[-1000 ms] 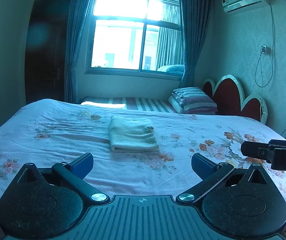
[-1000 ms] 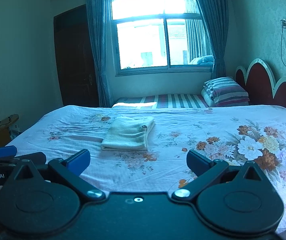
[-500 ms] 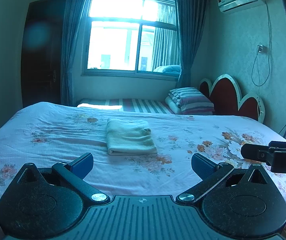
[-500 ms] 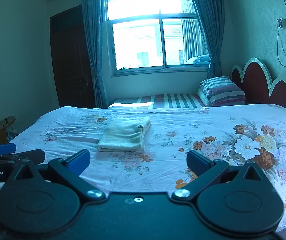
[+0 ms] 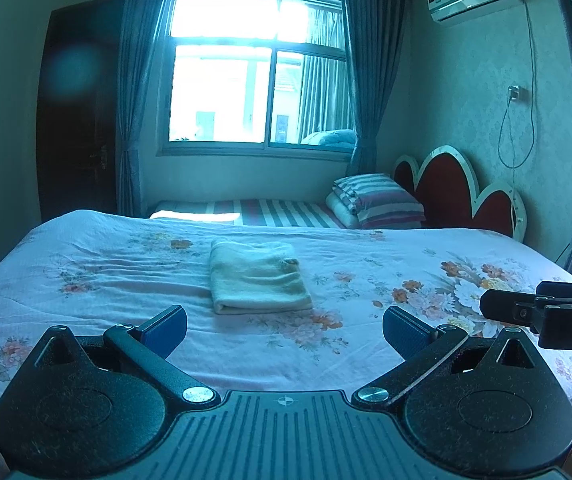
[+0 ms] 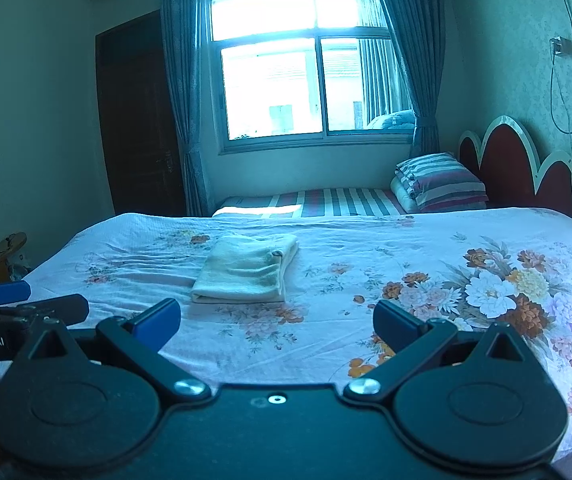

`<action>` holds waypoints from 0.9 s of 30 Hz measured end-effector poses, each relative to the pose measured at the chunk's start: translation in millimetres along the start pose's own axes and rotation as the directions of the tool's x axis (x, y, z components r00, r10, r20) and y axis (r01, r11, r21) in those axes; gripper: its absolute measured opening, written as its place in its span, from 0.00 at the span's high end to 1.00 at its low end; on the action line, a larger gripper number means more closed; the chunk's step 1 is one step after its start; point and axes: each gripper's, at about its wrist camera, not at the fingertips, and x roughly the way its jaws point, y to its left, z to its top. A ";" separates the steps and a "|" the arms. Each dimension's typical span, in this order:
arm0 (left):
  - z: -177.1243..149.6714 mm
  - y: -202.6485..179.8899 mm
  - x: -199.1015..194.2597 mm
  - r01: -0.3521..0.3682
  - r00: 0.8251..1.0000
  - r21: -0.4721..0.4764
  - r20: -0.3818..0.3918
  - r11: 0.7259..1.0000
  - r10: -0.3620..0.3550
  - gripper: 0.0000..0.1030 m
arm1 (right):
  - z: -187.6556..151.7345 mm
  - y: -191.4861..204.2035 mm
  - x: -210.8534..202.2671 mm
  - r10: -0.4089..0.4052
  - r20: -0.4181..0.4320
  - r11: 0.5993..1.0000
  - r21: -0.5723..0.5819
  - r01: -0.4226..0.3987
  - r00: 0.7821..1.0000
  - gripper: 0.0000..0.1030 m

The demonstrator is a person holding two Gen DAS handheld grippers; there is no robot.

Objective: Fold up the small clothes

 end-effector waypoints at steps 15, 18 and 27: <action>3.0 -1.3 0.2 0.006 1.000 0.007 0.004 1.000 -0.006 0.00 | 1.4 3.2 2.2 -0.011 0.009 1.000 0.011 0.011 1.000 0.00; 2.9 -1.6 0.2 0.005 1.000 0.008 0.004 1.000 -0.005 0.00 | 2.0 3.2 2.9 -0.011 0.009 1.000 0.012 0.010 1.000 0.00; 4.6 -2.1 0.2 0.002 1.000 0.009 0.008 1.000 -0.002 0.00 | 3.7 5.7 6.1 -0.006 0.009 1.000 0.006 0.006 1.000 0.00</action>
